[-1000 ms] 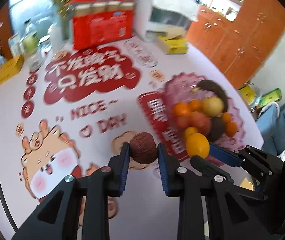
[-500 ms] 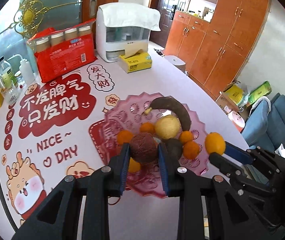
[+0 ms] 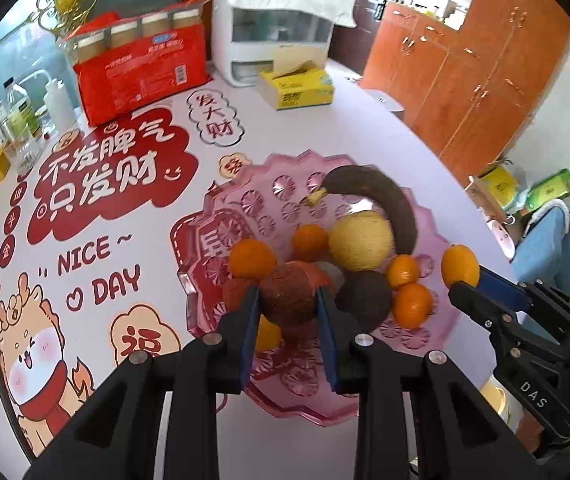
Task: Organize fruits
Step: 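Carry the lychee and small tangerine over the pink bowl with both tools, then open both tools to drop the fruits into the bowl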
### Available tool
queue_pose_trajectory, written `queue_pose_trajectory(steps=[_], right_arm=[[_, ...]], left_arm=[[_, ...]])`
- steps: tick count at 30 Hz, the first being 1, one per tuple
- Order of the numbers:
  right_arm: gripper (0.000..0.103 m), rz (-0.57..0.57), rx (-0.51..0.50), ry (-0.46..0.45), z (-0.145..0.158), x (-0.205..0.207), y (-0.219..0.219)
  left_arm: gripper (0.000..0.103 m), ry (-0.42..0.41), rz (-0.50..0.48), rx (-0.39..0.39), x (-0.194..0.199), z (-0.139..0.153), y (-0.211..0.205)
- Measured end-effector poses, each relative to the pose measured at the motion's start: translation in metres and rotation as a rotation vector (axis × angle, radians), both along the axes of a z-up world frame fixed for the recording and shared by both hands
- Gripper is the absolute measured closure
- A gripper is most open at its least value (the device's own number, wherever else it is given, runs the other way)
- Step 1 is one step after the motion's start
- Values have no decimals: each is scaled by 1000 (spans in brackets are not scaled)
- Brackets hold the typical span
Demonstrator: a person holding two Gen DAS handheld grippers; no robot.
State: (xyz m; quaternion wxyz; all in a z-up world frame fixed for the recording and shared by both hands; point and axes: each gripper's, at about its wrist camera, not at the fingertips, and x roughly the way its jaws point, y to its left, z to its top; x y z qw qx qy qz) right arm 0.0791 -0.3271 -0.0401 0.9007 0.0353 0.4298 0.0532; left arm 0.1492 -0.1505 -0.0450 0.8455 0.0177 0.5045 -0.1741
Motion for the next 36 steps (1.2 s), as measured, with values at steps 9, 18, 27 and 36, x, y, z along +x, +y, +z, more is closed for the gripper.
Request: queue_pose_trajectory(steps=[9, 18, 27, 36], right_arm=[[75, 52, -13, 56, -22, 28, 6], [75, 85, -47, 71, -31, 43, 15], [61, 86, 11, 94, -32, 46, 10], [61, 91, 29, 87, -27, 39, 12]], left_arm=[[77, 42, 51, 28, 21, -28, 1], [70, 57, 75, 46, 28, -38, 2], [25, 11, 134, 61, 17, -26, 6], [16, 2, 174, 66, 1, -12, 20]])
